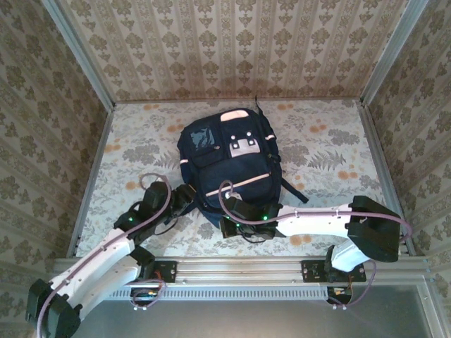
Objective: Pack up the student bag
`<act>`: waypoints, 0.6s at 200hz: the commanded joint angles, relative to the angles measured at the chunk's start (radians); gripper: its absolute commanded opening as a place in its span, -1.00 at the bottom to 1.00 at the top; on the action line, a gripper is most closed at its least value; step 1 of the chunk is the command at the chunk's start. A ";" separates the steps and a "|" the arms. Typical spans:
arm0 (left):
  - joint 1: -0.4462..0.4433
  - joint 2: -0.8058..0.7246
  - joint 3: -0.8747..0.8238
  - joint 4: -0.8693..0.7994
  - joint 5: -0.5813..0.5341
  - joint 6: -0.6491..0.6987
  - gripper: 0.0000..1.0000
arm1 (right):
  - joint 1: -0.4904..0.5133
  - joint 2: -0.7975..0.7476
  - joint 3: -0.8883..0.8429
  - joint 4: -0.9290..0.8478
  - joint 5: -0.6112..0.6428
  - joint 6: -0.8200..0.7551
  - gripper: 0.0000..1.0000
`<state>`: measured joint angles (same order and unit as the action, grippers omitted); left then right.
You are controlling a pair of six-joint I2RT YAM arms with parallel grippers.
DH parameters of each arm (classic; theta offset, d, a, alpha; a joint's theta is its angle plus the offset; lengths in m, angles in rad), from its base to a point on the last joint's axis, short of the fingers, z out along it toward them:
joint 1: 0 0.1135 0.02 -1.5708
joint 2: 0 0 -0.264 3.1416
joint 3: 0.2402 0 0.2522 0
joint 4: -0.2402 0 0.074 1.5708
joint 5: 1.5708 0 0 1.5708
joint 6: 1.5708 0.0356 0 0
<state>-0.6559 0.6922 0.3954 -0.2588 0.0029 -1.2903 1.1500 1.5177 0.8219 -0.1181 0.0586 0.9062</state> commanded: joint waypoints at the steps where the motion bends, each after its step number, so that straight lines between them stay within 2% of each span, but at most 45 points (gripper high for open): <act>1: -0.040 -0.009 -0.046 -0.025 -0.017 -0.114 0.04 | -0.004 0.037 0.020 0.077 -0.035 0.023 -1.00; 53: -0.131 0.108 -0.087 0.116 -0.050 -0.248 0.04 | -0.003 0.082 0.043 0.112 -0.053 0.042 -1.00; 81: -0.172 0.186 -0.087 0.186 -0.088 -0.280 -0.05 | -0.001 0.096 0.034 0.130 -0.059 0.055 -1.00; 95: -0.178 0.225 -0.081 0.215 -0.098 -0.281 -0.21 | -0.001 0.097 0.028 0.136 -0.059 0.057 -1.00; 120: -0.179 0.271 -0.078 0.236 -0.114 -0.282 -0.67 | -0.001 0.092 0.025 0.113 -0.042 0.052 -1.00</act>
<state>-0.8253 0.9329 0.3149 -0.0769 -0.0666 -1.5429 1.1496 1.5993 0.8368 -0.0231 0.0139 0.9474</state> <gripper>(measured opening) 0.257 0.058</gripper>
